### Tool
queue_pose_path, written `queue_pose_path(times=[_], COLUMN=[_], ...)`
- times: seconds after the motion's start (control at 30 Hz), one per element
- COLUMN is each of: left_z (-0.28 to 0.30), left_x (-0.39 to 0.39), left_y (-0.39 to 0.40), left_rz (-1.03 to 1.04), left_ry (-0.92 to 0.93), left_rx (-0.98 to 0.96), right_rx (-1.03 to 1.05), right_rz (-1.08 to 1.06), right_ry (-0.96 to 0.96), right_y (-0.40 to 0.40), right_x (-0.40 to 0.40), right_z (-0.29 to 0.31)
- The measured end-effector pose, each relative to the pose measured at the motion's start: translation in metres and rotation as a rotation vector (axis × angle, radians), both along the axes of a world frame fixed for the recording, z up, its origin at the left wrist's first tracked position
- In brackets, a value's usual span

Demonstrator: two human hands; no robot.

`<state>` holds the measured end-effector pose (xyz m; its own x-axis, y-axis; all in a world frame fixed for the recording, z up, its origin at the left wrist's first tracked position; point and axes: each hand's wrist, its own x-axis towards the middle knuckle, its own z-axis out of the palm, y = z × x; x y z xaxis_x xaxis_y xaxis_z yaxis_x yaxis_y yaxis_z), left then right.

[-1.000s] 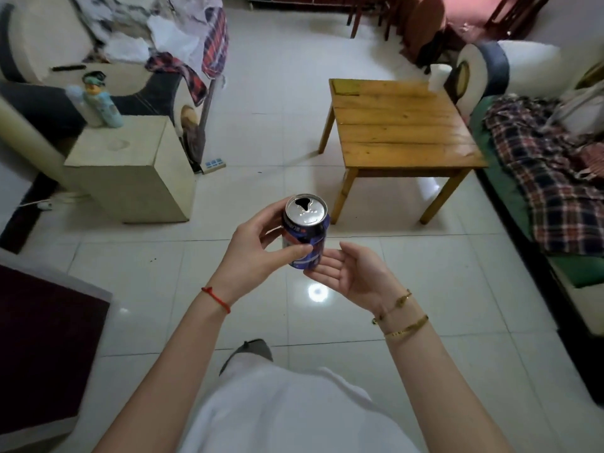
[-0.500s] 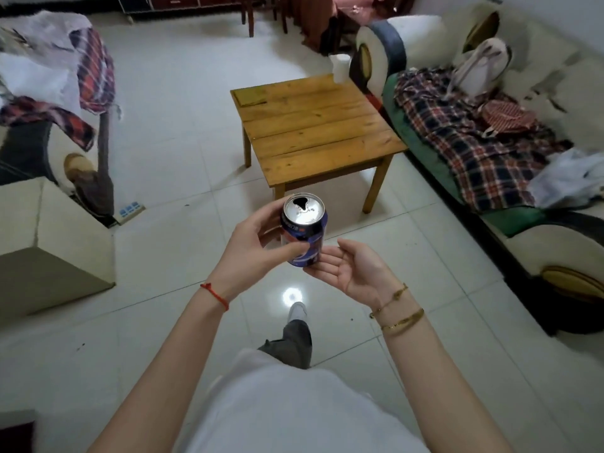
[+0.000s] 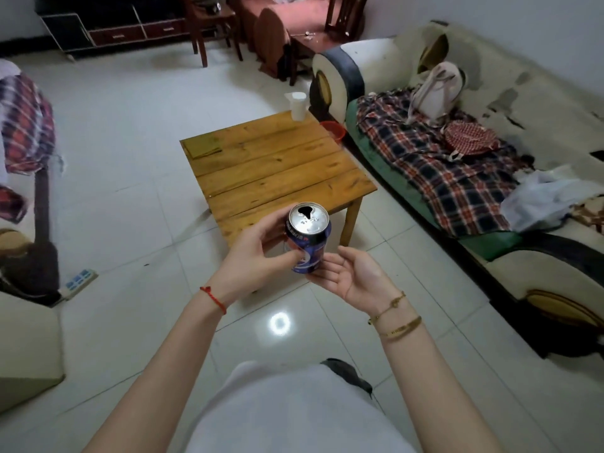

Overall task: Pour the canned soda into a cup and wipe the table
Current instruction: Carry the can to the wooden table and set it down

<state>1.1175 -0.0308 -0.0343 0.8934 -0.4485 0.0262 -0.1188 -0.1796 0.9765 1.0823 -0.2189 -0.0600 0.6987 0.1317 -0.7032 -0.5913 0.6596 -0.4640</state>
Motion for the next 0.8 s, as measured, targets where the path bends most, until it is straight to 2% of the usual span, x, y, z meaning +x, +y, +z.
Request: queue_pose_path(times=[0.27, 0.43, 0.8], left_z=[0.002, -0.004, 0.001], left_x=[0.09, 0.145, 0.261], left_y=[-0.047, -0.091, -0.213], left_rz=[-0.06, 0.012, 0.205], left_ry=[0.014, -0.013, 0.02], left_rx=[0.058, 0.103, 0.038], right_rx=[-0.017, -0.022, -0.112], right_rz=[0.002, 0.059, 0.256], right_ry=[0.018, 0.014, 0.012], right_y=[-0.054, -0.099, -0.231], right_x=[0.081, 0.148, 0.309], right_z=[-0.01, -0.024, -0.014])
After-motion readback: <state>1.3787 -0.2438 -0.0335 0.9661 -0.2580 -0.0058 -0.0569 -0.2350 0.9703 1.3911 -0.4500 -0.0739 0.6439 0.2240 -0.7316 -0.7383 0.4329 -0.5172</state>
